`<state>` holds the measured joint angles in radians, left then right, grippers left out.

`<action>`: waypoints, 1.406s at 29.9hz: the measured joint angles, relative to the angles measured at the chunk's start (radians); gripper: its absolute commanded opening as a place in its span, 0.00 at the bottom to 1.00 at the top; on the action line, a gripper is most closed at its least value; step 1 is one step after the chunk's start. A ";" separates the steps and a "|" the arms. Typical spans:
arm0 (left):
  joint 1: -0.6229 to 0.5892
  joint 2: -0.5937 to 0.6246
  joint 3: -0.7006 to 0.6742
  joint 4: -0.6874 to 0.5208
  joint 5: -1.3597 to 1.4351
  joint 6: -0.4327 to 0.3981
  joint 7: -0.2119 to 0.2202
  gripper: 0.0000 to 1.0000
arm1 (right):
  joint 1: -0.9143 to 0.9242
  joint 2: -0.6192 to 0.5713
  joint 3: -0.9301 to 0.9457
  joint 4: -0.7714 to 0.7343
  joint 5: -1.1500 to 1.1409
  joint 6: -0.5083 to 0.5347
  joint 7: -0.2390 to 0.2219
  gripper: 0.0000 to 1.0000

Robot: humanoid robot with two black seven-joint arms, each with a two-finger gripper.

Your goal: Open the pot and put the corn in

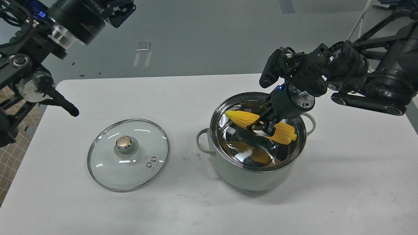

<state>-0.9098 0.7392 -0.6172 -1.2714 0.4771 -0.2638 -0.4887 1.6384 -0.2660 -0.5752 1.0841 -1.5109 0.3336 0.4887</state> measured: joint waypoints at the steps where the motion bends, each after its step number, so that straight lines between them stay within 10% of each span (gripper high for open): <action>1: 0.000 0.000 -0.001 -0.002 0.000 0.000 0.000 0.96 | 0.000 0.002 0.000 -0.002 0.002 0.000 0.000 0.56; 13: 0.000 0.000 -0.004 -0.005 0.000 0.000 0.000 0.96 | 0.000 0.009 0.000 -0.006 0.028 0.001 0.000 0.94; 35: 0.007 -0.026 -0.011 0.042 0.000 0.003 0.003 0.98 | -0.062 -0.254 0.416 -0.274 0.803 -0.002 0.000 1.00; 42: 0.045 -0.135 -0.122 0.169 -0.028 -0.083 0.094 0.98 | -0.299 -0.259 0.681 -0.355 1.066 -0.002 0.000 1.00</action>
<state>-0.8649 0.6040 -0.7397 -1.1025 0.4490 -0.3466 -0.3952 1.3395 -0.5247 0.1062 0.7294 -0.4446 0.3317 0.4885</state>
